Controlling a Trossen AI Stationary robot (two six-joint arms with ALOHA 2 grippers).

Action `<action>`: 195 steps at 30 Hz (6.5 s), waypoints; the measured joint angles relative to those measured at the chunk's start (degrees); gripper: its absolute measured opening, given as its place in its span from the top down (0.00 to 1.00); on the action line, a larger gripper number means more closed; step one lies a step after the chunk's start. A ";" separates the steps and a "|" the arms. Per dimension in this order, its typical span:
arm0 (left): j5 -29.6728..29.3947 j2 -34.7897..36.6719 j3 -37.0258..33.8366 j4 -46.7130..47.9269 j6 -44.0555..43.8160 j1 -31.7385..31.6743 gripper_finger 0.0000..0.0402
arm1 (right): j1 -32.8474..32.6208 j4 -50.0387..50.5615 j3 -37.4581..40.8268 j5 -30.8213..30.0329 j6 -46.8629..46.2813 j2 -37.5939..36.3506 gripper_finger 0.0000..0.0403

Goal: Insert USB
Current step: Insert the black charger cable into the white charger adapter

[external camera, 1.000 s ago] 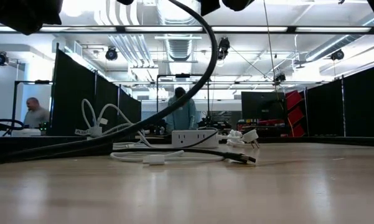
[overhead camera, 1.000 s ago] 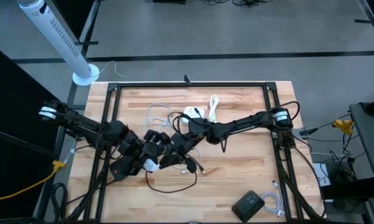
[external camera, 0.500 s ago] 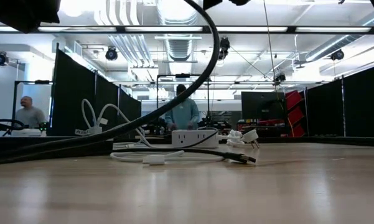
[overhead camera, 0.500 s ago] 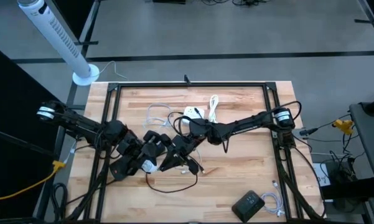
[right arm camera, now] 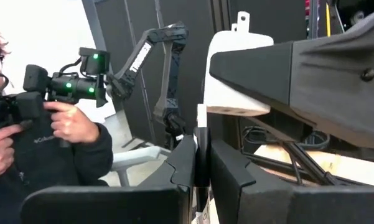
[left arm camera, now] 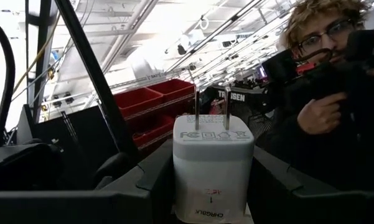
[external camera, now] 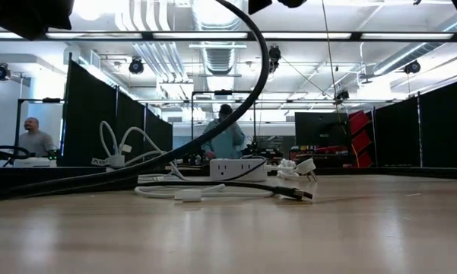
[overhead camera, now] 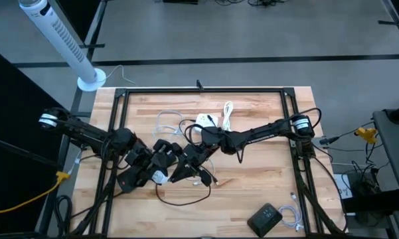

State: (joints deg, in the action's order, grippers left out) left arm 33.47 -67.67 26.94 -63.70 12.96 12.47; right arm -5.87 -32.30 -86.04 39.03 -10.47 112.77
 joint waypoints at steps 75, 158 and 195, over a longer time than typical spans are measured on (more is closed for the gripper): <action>-38.81 2.15 0.11 21.45 -5.98 0.07 0.64 | -8.94 43.11 -0.33 -60.06 17.47 -12.59 0.95; -54.10 -19.46 5.40 -17.39 -60.70 -7.50 0.64 | -14.61 -57.48 38.38 -72.66 87.50 -5.70 0.96; -46.00 -14.82 10.54 -26.16 -52.42 -9.61 0.64 | -2.08 -57.09 22.08 -54.55 93.87 -5.70 0.96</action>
State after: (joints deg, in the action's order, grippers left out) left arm -12.53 -82.49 37.47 -89.86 -39.46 2.86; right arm -7.95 -89.39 -63.96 -15.52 83.40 107.07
